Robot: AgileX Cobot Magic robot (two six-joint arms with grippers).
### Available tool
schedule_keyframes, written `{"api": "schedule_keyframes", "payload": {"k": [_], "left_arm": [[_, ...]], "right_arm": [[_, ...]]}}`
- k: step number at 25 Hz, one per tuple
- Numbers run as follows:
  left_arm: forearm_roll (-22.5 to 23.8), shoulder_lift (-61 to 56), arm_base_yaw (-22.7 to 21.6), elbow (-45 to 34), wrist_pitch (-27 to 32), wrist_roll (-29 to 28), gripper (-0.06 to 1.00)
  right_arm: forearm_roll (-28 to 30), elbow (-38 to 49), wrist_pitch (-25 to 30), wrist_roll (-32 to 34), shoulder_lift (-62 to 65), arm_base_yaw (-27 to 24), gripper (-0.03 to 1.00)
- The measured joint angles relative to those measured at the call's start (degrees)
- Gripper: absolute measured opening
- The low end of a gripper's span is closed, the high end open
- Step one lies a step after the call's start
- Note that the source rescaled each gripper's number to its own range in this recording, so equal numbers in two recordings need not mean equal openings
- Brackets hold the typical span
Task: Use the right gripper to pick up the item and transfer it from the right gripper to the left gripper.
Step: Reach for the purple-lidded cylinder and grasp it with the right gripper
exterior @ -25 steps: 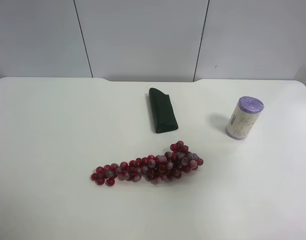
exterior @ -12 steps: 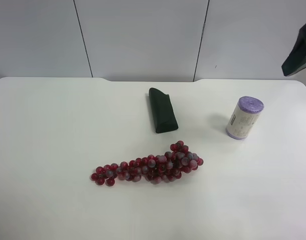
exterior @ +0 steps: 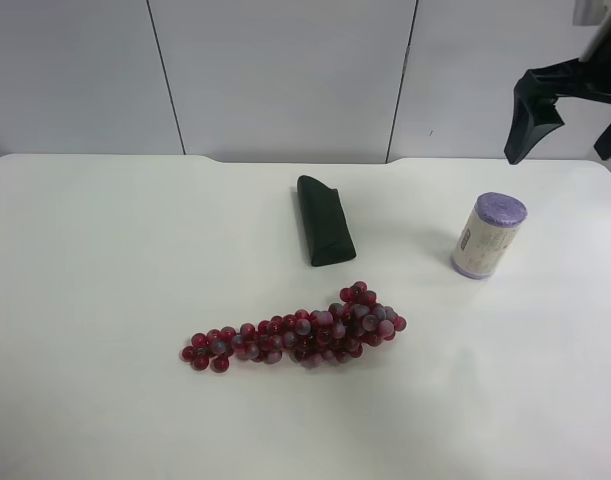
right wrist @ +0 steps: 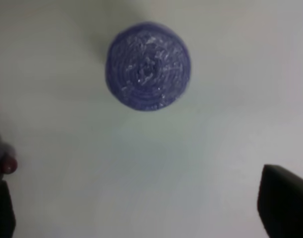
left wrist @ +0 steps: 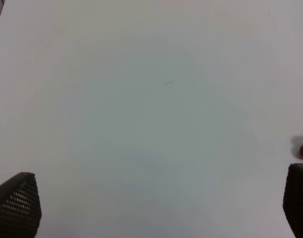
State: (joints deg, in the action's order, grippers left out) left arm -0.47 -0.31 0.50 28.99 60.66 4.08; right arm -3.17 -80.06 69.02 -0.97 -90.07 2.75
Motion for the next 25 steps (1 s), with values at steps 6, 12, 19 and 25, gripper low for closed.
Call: {"api": "schedule_keyframes", "payload": {"k": [6,12,19,25], "left_arm": [[0.00,0.00,0.00,0.00,0.00,0.00,1.00],[0.00,0.00,0.00,0.00,0.00,0.00,1.00],[0.00,0.00,0.00,0.00,0.00,0.00,1.00],[0.00,0.00,0.00,0.00,0.00,0.00,1.00]], "right_arm": [[0.55,-3.08,0.32,-0.95,-5.88,0.00,0.95],[1.73,-3.19,-0.01,-1.86,-9.88,0.00,0.95],[3.17,-3.31,-2.01,-1.90,-14.16,-0.11,0.95],[3.17,-3.31,-4.67,-1.90,-18.03,-0.11,0.95]]}}
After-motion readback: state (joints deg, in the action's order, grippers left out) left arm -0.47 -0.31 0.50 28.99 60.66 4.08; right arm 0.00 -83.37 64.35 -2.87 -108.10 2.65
